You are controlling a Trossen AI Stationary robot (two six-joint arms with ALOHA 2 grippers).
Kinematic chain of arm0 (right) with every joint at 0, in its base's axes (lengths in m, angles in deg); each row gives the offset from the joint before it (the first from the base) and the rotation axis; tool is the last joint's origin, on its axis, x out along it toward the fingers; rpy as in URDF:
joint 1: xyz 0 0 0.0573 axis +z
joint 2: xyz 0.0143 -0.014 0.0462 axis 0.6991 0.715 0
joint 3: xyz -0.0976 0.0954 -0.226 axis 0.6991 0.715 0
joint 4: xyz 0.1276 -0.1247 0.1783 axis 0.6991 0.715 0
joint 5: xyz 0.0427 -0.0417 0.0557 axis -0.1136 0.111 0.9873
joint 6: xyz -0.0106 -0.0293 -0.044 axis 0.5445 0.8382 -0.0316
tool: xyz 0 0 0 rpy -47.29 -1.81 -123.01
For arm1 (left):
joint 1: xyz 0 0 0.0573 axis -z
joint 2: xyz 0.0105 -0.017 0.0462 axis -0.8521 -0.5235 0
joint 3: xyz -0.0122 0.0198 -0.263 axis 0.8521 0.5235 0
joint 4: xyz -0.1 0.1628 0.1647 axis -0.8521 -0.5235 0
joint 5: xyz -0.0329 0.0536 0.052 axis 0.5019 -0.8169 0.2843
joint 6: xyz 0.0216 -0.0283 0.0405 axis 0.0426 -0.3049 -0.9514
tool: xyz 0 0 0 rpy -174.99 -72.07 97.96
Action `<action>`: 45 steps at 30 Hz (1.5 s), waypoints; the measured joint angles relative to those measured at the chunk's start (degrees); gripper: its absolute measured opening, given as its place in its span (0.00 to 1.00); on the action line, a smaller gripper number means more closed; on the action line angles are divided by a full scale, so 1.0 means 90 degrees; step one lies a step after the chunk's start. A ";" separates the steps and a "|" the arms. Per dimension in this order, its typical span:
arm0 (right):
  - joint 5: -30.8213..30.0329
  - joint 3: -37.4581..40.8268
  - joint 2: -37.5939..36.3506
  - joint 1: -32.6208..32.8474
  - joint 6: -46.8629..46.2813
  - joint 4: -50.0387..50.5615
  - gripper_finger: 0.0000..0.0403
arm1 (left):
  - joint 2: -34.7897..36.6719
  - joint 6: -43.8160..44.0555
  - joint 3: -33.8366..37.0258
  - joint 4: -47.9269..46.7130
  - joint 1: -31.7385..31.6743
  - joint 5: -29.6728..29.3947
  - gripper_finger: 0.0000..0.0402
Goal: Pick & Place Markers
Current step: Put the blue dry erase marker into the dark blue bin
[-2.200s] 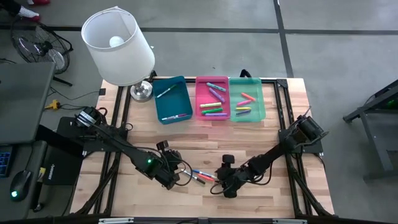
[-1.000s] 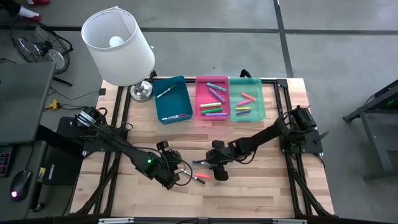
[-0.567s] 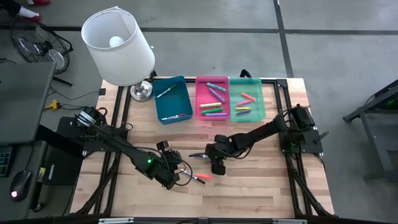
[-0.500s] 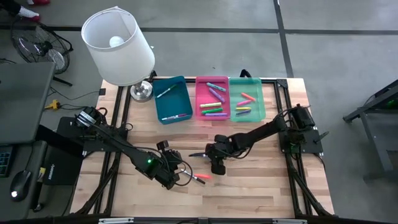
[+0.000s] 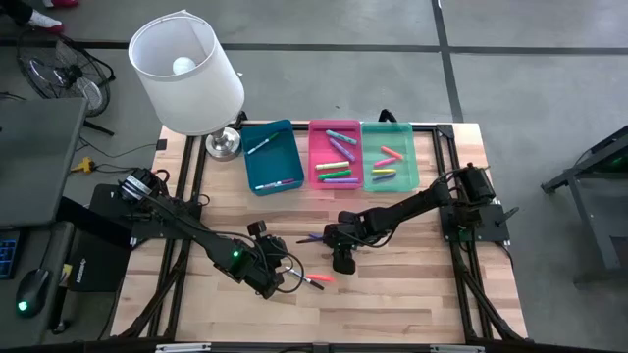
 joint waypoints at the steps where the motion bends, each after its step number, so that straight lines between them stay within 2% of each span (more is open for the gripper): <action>1: 0.0002 0.0000 0.0003 -0.0017 -0.0025 -0.0002 0.49 | 0.0000 0.0000 0.0000 -0.0003 0.0000 0.0000 0.28; 8: -0.0019 -0.0262 0.0051 -0.0077 0.0138 0.0228 0.49 | 0.0000 -0.0070 0.0000 -0.0165 0.0002 -0.0066 0.28; 19: 0.0017 -0.0423 0.0202 -0.0367 0.0197 0.0335 0.49 | 0.0188 -0.0380 -0.0015 -0.0351 0.0005 -0.1390 0.28; 26: 0.0124 -0.1073 0.0633 -0.0551 0.0507 0.0892 0.49 | 0.0560 -0.0016 -0.0005 -0.0888 0.0053 -0.1914 0.28; 34: -0.0260 -0.1596 0.0973 -0.0474 0.0074 0.1481 0.49 | 0.0651 0.0001 -0.0007 -0.0990 0.0051 -0.2033 0.28; 38: -0.0338 -0.1630 0.1092 -0.0340 -0.0145 0.1676 0.45 | 0.0651 0.0008 -0.0007 -0.0981 0.0049 -0.1819 0.28; 45: -0.0286 -0.1635 0.1101 -0.0059 -0.0204 0.1753 0.39 | 0.0651 0.0030 -0.0007 -0.0961 0.0051 -0.1814 0.28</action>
